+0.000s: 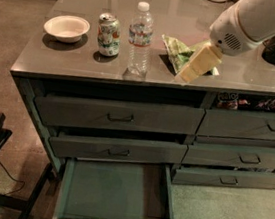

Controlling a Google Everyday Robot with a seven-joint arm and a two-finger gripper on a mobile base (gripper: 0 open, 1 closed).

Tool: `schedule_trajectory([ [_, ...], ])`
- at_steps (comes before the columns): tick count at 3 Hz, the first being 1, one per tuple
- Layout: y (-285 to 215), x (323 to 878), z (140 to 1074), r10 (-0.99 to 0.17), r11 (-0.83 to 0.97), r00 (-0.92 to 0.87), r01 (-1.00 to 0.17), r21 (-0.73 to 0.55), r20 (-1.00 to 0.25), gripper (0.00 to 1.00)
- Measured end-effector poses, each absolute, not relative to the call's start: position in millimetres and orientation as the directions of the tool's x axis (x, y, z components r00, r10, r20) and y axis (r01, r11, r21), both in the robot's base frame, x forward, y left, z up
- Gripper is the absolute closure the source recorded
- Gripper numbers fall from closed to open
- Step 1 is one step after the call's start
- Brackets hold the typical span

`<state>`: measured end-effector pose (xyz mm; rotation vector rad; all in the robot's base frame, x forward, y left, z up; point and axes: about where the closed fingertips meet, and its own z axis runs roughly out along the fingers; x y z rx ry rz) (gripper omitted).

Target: Place water bottle into bottom drawer

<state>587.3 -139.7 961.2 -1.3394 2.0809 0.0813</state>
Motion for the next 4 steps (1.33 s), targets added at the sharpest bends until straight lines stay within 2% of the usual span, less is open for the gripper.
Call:
schedule_trajectory([
  [2, -98, 642, 966, -0.703, 0.568, -0.287, -0.777, -0.272, -0.651, 0.00],
  [4, -67, 666, 956, -0.647, 0.591, -0.305, -0.780, -0.207, -0.699, 0.00],
])
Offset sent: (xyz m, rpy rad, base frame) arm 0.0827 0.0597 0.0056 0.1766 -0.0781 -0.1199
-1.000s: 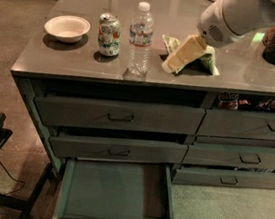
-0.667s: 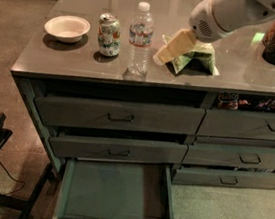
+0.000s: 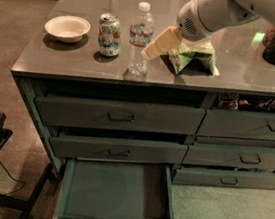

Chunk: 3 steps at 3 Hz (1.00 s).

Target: Place water bottle into bottom drawer

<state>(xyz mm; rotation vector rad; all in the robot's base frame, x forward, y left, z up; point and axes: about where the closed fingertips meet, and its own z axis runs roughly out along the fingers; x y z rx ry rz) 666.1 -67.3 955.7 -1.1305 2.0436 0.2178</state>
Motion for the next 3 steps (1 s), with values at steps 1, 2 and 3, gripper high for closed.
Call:
schedule_trajectory([
  [1, -53, 673, 951, -0.633, 0.583, -0.303, -0.792, -0.181, -0.713, 0.00],
  [2, -39, 676, 945, -0.623, 0.571, -0.292, -0.804, -0.166, -0.726, 0.00],
  [3, -31, 683, 940, -0.613, 0.569, -0.276, -0.804, -0.171, -0.740, 0.00],
])
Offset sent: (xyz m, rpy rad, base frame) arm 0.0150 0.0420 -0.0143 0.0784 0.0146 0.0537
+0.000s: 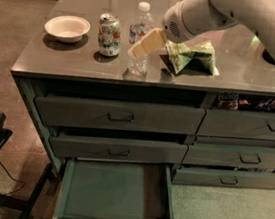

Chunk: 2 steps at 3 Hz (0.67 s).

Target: Place water bottle into bottom drawer

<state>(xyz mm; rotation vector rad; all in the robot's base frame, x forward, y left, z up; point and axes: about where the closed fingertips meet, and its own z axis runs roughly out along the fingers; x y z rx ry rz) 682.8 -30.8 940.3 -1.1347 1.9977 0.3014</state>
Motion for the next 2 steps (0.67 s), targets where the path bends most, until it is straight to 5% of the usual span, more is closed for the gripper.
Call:
schedule_trajectory([
  [2, -27.3, 696.5, 937.6, -0.588, 0.597, -0.257, -0.778, -0.196, -0.767, 0.00],
])
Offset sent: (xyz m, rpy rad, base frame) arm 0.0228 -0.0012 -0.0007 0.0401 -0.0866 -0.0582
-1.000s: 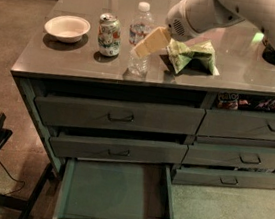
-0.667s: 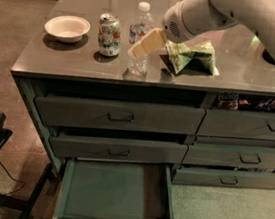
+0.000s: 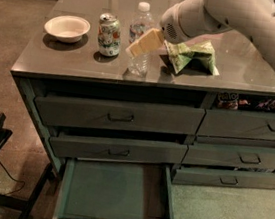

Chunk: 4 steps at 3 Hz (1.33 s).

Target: Place water bottle into bottom drawer

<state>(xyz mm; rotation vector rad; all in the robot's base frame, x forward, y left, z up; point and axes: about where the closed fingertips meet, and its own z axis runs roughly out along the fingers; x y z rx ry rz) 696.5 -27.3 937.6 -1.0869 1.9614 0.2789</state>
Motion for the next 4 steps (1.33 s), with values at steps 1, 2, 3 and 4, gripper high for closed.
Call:
schedule_trajectory([
  [1, -27, 705, 939, -0.572, 0.612, -0.251, -0.765, -0.203, -0.781, 0.00],
  [2, -22, 712, 942, -0.552, 0.613, -0.240, -0.766, -0.193, -0.798, 0.00],
  [3, -13, 714, 946, -0.530, 0.599, -0.229, -0.783, -0.170, -0.816, 0.00],
  [4, 0, 711, 946, -0.509, 0.573, -0.225, -0.809, -0.132, -0.831, 0.00],
])
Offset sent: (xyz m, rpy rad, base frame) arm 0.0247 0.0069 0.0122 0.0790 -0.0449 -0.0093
